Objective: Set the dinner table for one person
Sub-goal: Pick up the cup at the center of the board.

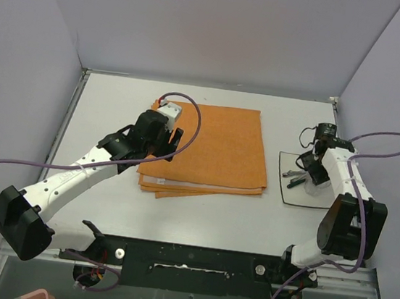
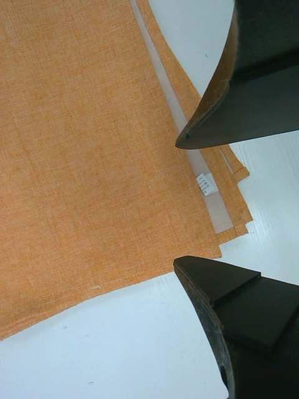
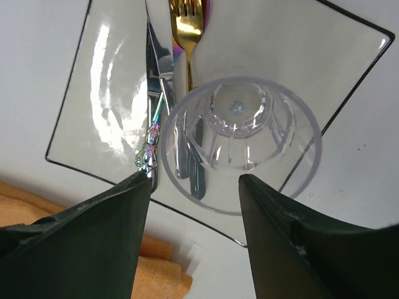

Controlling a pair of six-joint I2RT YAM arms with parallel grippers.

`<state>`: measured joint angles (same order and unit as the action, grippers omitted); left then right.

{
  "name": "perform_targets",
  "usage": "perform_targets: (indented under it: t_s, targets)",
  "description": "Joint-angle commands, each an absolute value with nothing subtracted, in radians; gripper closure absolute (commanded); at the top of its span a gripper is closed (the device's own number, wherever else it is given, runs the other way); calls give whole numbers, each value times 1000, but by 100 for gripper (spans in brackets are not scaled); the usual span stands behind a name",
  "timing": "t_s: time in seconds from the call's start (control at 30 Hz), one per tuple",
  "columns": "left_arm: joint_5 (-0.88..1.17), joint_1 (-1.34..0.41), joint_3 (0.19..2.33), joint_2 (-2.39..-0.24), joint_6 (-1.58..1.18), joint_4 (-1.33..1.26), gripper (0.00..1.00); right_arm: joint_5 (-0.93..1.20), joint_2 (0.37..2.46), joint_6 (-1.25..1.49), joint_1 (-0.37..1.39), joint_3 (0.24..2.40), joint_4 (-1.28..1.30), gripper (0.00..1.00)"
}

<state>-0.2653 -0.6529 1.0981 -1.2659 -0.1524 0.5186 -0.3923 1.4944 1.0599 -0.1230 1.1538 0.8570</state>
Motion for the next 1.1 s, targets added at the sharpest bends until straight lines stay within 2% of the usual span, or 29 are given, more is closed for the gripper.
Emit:
perform_targets:
  t_s: [0.0, 0.2, 0.23, 0.3, 0.37, 0.67, 0.87, 0.97, 1.07]
  targets:
    - [-274, -655, 1104, -1236, -147, 429, 32, -358, 1535, 988, -122, 1176, 859, 43]
    - [-273, -652, 1084, -1219, -146, 402, 32, -364, 1535, 950, -120, 1141, 842, 47]
    - [-273, -650, 1083, -1218, -146, 401, 32, -369, 1535, 944, -120, 1143, 843, 55]
    - [-273, -650, 1084, -1221, -146, 400, 32, -371, 1533, 929, -120, 1146, 843, 79]
    - [-273, -650, 1087, -1224, -144, 400, 32, -372, 1532, 913, -121, 1149, 840, 99]
    - [-270, -649, 1100, -1235, -142, 405, 32, -427, 1503, 855, -111, 1168, 847, 100]
    - [-262, -648, 1090, -1235, -160, 405, 32, -535, 1482, 820, -83, 1308, 904, 100]
    - [-267, -648, 1090, -1236, -172, 409, 32, -555, 1433, 718, 15, 1348, 780, 100]
    - [-278, -648, 1072, -1222, -191, 398, 32, -492, 1390, 525, 126, 1325, 540, 100]
